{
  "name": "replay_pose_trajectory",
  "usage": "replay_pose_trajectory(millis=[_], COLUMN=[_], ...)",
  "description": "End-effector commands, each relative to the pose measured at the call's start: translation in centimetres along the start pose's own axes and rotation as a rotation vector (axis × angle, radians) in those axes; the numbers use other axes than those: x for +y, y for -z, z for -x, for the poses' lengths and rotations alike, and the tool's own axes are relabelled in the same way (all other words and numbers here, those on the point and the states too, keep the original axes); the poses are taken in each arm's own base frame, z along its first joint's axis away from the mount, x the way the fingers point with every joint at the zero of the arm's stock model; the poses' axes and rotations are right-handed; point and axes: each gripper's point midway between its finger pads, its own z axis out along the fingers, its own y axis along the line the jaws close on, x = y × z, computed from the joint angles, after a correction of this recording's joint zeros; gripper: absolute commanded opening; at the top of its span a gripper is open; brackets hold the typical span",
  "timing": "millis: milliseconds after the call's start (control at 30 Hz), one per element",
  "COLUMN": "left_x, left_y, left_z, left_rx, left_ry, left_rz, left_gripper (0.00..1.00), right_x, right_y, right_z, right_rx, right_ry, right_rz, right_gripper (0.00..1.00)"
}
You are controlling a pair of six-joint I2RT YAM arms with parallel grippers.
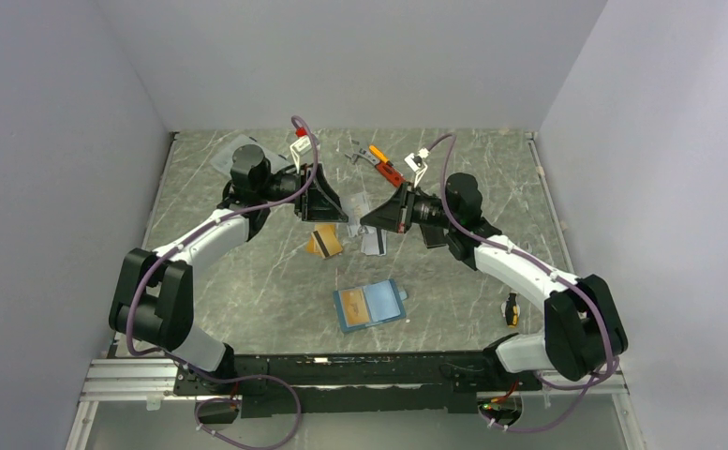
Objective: Put the credit cards into the card holder
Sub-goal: Insert the credit card into the card holder.
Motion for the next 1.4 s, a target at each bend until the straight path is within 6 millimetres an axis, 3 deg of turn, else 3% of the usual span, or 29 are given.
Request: replay_pose_trajectory(millis=[0,200,367,500,600,700,767,933,1067,1300,1367], left_x=[-2.7,-2.4,-0.5,-0.7,-0.9,-0.9,-0.9,-1.3,-1.6,-1.6,-1.4], left_y=[0.6,0.6,0.4,0.4,0.5,0.6,0.6,0.6,0.6,0.6,0.6], left_z=[-0.4,-0.5,-0.3,-0.1,-0.1,-0.1,-0.2,-0.2,-0.2,-0.2,-0.2], left_rx=[0.055,0.054,0.040,0.039,0.037,0.041,0.044,0.047,0.053,0.057,0.058], left_ry=[-0.053,-0.052,-0.021,-0.020,-0.021,-0.022,-0.016,-0.018,-0.024,-0.018,-0.014], left_rz=[-0.064,-0.053,0.021,0.015,0.004,-0.002,-0.005,-0.019,-0.032,-0.028,-0.017], left_gripper=[0.57,0.52,0.27,0.28,0.25,0.14,0.00,0.00,0.00,0.01,0.10], right_x=[-1.1,-0.7,0.4,0.7,0.7,0.9,1.3,2.4,3.3,4.0,3.8], right_y=[1.0,0.9,-0.7,-2.0,-2.0,-2.0,-2.1,-2.3,-2.3,-2.2,-2.1], right_z=[3.7,3.6,1.3,-0.5,-0.7,-0.5,0.0,0.8,1.3,1.1,0.9], right_rx=[-0.160,-0.149,-0.057,0.015,0.013,0.018,0.018,0.026,0.021,0.037,0.044], right_ry=[0.053,0.051,0.060,0.063,0.059,0.065,0.071,0.082,0.068,0.055,0.049], right_rz=[-0.075,-0.047,0.011,0.007,0.011,0.010,0.026,0.075,0.133,0.178,0.163], right_gripper=[0.00,0.00,0.00,0.00,0.00,0.02,0.08,0.23,0.25,0.00,0.00])
